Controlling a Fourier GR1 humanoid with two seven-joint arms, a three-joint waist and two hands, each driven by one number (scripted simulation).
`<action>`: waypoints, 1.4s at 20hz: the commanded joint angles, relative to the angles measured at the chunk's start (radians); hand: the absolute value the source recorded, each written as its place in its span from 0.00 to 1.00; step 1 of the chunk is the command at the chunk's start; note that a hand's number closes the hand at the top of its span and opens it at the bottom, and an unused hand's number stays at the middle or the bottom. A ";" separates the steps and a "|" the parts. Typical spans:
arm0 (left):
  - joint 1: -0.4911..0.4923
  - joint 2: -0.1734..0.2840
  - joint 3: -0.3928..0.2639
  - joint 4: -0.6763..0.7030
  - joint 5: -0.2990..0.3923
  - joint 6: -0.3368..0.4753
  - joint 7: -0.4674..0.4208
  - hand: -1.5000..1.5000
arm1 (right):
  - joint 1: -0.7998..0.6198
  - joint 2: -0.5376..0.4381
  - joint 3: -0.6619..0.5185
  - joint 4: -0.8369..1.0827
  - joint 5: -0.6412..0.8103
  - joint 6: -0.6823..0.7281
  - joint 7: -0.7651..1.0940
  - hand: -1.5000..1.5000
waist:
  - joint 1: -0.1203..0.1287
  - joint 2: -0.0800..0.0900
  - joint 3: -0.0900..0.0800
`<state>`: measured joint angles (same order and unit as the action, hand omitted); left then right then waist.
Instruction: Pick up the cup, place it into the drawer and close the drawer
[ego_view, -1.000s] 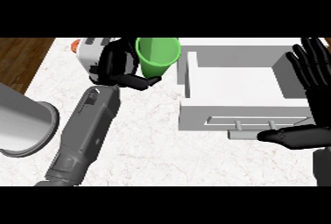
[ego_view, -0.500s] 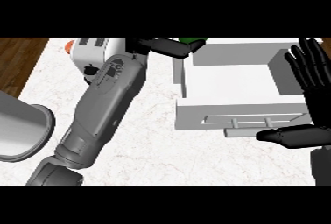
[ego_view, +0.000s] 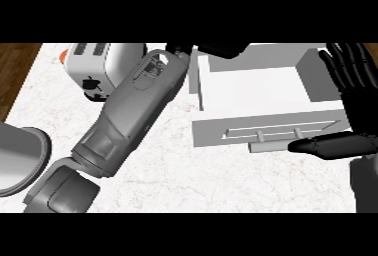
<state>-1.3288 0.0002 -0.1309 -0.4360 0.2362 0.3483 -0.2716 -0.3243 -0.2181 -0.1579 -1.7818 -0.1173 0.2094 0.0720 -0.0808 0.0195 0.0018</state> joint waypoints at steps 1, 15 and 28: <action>-0.014 0.000 -0.056 0.107 0.031 -0.038 -0.001 1.00 | 0.023 0.037 0.049 -0.018 0.031 -0.006 -0.032 0.00 | -0.019 0.006 0.000; 0.058 0.000 -0.215 0.102 0.150 -0.061 0.001 0.00 | -0.080 0.037 0.084 0.015 -0.046 0.064 -0.010 0.00 | -0.133 0.034 0.000; 0.065 0.000 -0.119 0.027 0.371 -0.049 -0.213 0.00 | -0.055 -0.112 0.321 0.004 -0.153 0.443 0.137 1.00 | -0.085 0.015 -0.003</action>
<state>-1.2689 0.0001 -0.2692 -0.4050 0.5613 0.2648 -0.4270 -0.3910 -0.2517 0.0948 -1.7682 -0.2963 0.5528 0.1525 -0.1801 0.0409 -0.0005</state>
